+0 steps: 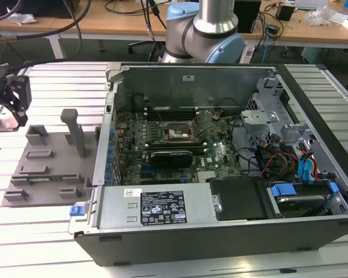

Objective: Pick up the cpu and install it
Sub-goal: 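Pick up the cpu and move it towards the insertion slot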

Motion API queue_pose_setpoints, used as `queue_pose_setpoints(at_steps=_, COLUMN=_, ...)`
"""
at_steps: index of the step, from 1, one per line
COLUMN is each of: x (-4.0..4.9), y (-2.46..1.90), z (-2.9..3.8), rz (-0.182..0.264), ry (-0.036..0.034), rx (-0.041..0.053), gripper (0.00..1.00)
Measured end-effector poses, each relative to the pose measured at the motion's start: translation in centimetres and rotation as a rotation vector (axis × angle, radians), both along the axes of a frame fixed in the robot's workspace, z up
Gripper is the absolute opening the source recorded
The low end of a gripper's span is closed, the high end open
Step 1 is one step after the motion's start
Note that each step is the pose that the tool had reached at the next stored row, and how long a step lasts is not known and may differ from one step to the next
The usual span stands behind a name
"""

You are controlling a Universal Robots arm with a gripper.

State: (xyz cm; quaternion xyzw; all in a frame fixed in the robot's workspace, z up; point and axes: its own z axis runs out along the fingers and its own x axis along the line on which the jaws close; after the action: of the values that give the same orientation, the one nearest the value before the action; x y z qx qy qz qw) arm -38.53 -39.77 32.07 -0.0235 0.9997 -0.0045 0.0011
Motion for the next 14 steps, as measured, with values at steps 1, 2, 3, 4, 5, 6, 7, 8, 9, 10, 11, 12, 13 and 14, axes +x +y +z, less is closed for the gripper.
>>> queue_pose_setpoints(at_steps=1, x=0.0, y=0.0, z=0.06, rz=0.0, ry=-0.0001, rx=0.0, gripper=0.55)
queue_pose_setpoints(at_steps=2, x=0.0, y=0.0, z=0.12, rz=0.0, ry=0.0, rx=0.0, gripper=0.55)
queue_pose_setpoints(at_steps=3, x=0.0, y=0.0, z=0.18, rz=0.0, ry=-0.0001, rx=0.0, gripper=0.55)
queue_pose_setpoints(at_steps=4, x=0.0, y=0.0, z=0.31, rz=0.0, ry=-0.0001, rx=0.0, gripper=0.55)
queue_pose_setpoints(at_steps=5, x=0.0, y=0.0, z=0.44, rz=0.0, ry=-0.0001, rx=0.0, gripper=0.55)
queue_pose_setpoints(at_steps=6, x=0.0, y=0.0, z=0.51, rz=0.0, ry=0.0, rx=0.0, gripper=0.55)
queue_pose_setpoints(at_steps=7, x=0.0, y=0.0, z=0.57, rz=0.0, ry=0.0, rx=0.0, gripper=0.55)
queue_pose_setpoints(at_steps=8, x=0.0, y=0.0, z=0.66, rz=0.0, ry=0.0, rx=0.0, gripper=0.55)
queue_pose_setpoints(at_steps=9, x=0.0, y=0.0, z=0.73, rz=0.0, ry=0.0001, rx=-0.0001, gripper=0.55)
queue_pose_setpoints(at_steps=10, x=0.0, y=0.0, z=0.82, rz=0.0, ry=0.0, rx=0.0, gripper=0.55)
queue_pose_setpoints(at_steps=11, x=0.0, y=0.0, z=0.89, rz=0.0, ry=-0.0001, rx=0.0, gripper=0.55)
queue_pose_setpoints(at_steps=12, x=0.0, y=0.0, z=0.97, rz=0.0, ry=-0.0001, rx=-0.0001, gripper=0.55)
queue_pose_setpoints(at_steps=13, x=0.0, y=0.0, z=1.06, rz=0.0, ry=0.0, rx=-0.0001, gripper=0.55)
queue_pose_setpoints(at_steps=14, x=0.0, y=0.0, z=1.3, rz=0.0, ry=0.0, rx=-0.0001, gripper=0.55)
